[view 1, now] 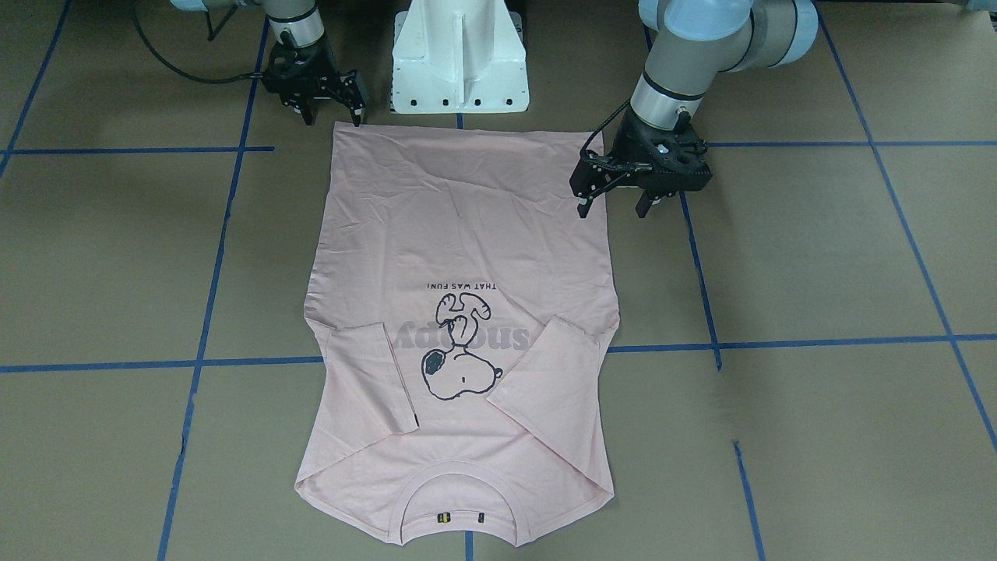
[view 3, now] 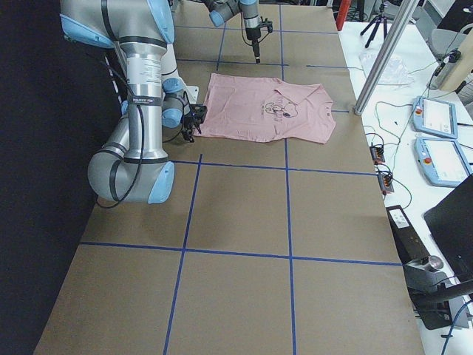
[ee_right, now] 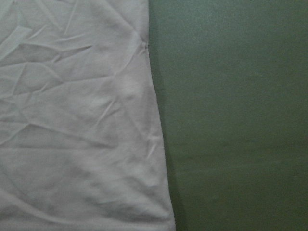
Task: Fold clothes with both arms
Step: 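Lower both grippers to the hem corners nearest the robot and grasp them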
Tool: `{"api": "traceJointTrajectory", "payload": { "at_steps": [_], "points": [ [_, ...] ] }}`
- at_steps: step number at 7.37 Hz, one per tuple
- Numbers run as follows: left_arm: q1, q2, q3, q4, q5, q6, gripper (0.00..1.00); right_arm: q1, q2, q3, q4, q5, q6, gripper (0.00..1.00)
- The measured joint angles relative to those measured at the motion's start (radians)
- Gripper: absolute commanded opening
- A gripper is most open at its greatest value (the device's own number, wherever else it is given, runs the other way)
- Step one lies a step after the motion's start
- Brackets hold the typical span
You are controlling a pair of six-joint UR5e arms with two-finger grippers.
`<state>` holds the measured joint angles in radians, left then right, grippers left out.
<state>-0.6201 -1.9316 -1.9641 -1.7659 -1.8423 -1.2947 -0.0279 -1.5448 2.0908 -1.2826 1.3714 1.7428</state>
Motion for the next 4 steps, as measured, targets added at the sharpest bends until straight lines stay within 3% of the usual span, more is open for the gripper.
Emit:
{"api": "traceJointTrajectory", "payload": {
  "at_steps": [2, 3, 4],
  "points": [
    [0.0, 0.001, 0.003, -0.001, 0.0, 0.0, 1.0, 0.025, 0.039, -0.008, -0.055, 0.021, -0.005, 0.97],
    [0.001, 0.001, 0.004, -0.001, 0.0, 0.0, 1.0, 0.029, 0.048, -0.012, -0.068, 0.024, -0.006, 0.84],
    [0.001, 0.0, 0.005, -0.001, 0.0, 0.0, 1.0, 0.03, 0.052, -0.016, -0.074, 0.029, -0.006, 0.5]
  ]
}}
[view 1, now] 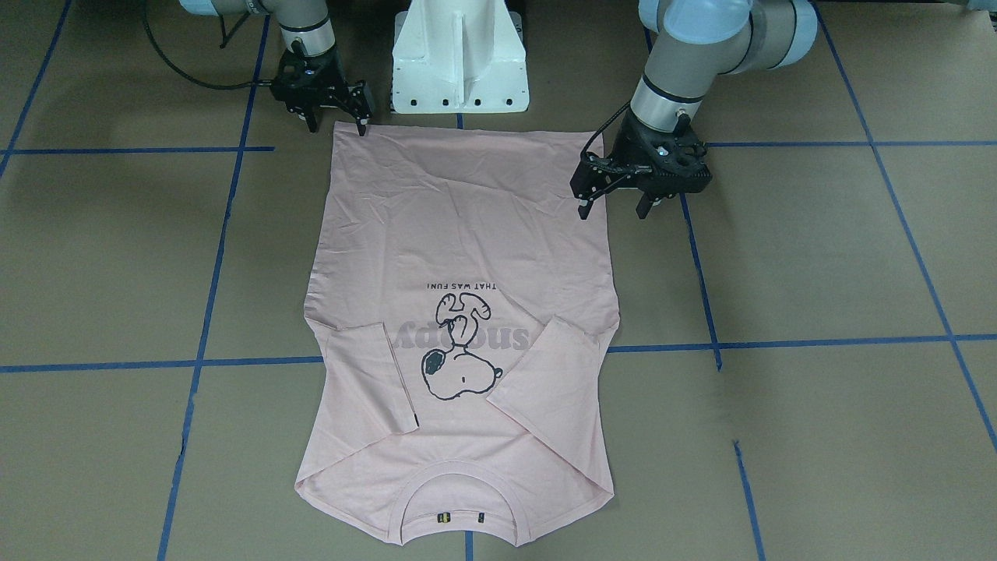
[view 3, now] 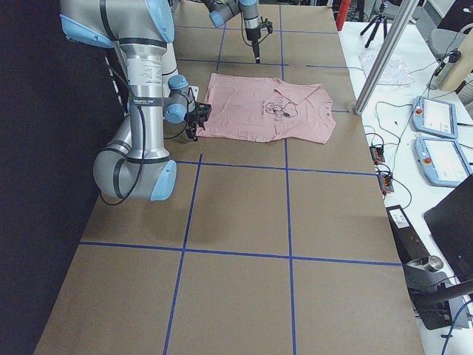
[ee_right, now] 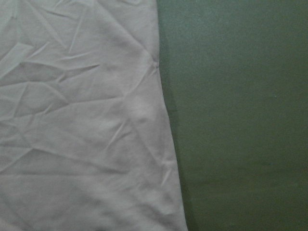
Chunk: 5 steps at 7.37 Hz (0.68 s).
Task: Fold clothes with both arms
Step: 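Lower both grippers to the hem corners nearest the robot and grasp them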
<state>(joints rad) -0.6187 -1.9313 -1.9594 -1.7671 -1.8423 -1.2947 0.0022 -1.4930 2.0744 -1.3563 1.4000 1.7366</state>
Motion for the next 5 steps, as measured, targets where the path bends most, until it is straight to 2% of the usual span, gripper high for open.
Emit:
{"api": "traceJointTrajectory", "payload": {
  "at_steps": [1, 2, 5],
  "points": [
    [0.0, -0.001, 0.0, 0.0, 0.0, 0.0, 1.0, 0.001, 0.002, -0.003, -0.002, 0.007, 0.0, 0.11],
    [0.0, -0.002, 0.0, 0.0, 0.0, -0.001, 1.0, 0.003, 0.002, -0.002, -0.002, 0.018, 0.0, 0.0],
    [0.002, -0.004, 0.001, 0.0, 0.0, -0.001, 1.0, 0.014, 0.001, 0.006, -0.004, 0.036, 0.0, 0.0]
  ]
}}
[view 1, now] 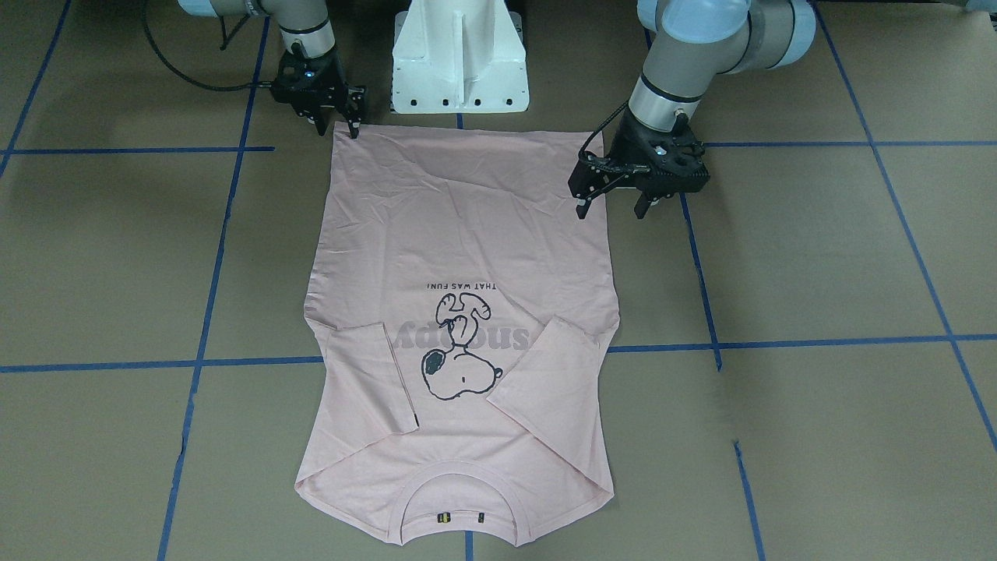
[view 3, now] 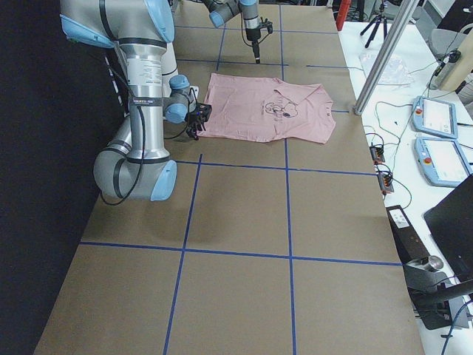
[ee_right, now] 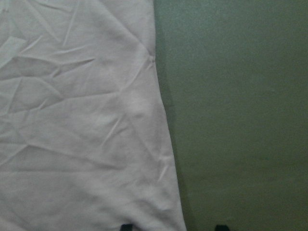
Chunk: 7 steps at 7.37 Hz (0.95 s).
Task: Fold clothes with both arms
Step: 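Lower both grippers to the hem corners nearest the robot and grasp them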
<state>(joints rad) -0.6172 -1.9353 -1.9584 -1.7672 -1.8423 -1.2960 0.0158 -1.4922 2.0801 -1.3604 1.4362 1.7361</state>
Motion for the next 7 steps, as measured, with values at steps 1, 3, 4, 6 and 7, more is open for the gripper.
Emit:
{"api": "traceJointTrajectory", "payload": {
  "at_steps": [1, 3, 4, 6, 7],
  "points": [
    [0.002, 0.0, 0.002, 0.0, 0.0, 0.0, 1.0, 0.003, 0.0, 0.002, 0.0, 0.003, -0.001, 0.0],
    [0.01, -0.001, 0.007, 0.0, 0.0, -0.003, 1.0, 0.005, 0.001, 0.004, 0.0, 0.004, 0.0, 0.0],
    [0.016, -0.002, 0.008, 0.0, 0.0, -0.004, 1.0, 0.006, 0.002, 0.004, 0.0, 0.004, 0.0, 0.0],
    [0.028, -0.002, 0.011, 0.0, 0.0, -0.006, 1.0, 0.007, 0.002, 0.004, 0.0, 0.003, 0.0, 0.0],
    [0.031, 0.001, 0.012, 0.0, 0.006, -0.015, 1.0, 0.008, 0.002, 0.007, 0.0, 0.001, 0.0, 0.0]
  ]
}}
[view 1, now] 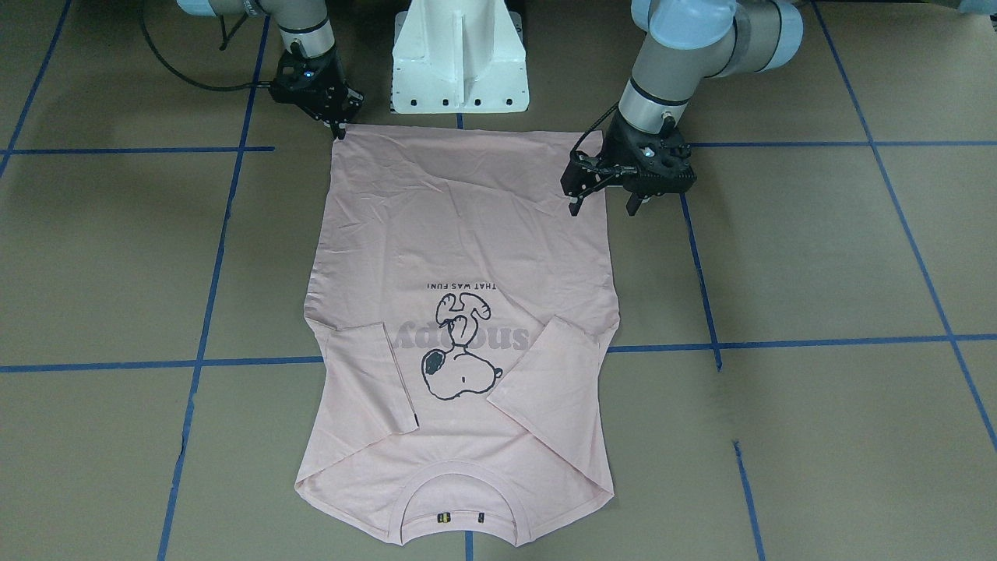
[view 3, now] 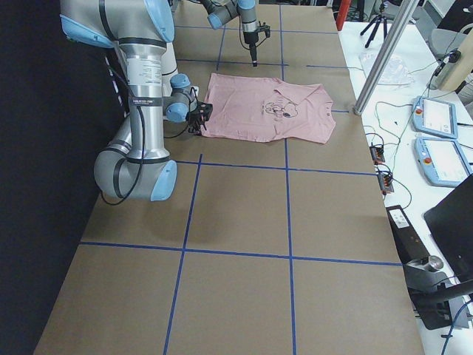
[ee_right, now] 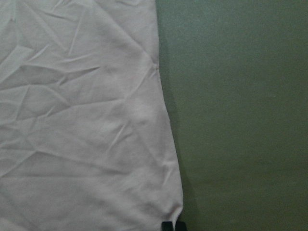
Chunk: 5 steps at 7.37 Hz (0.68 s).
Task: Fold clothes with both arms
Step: 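Lower both grippers to the hem corners nearest the robot and grasp them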
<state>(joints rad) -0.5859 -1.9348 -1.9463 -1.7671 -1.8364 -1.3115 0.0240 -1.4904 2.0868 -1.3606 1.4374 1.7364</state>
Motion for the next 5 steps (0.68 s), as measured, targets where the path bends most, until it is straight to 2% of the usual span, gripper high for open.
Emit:
{"api": "traceJointTrajectory", "payload": {
  "at_steps": [2, 5],
  "points": [
    [0.076, 0.067, -0.021, -0.029, 0.073, -0.117, 1.0, 0.005, -0.001, 0.023, 0.0, -0.003, 0.0, 0.0],
    [0.355, 0.218, -0.053, -0.144, 0.271, -0.409, 1.0, 0.019, -0.002, 0.048, 0.0, 0.008, 0.0, 0.0]
  ]
}}
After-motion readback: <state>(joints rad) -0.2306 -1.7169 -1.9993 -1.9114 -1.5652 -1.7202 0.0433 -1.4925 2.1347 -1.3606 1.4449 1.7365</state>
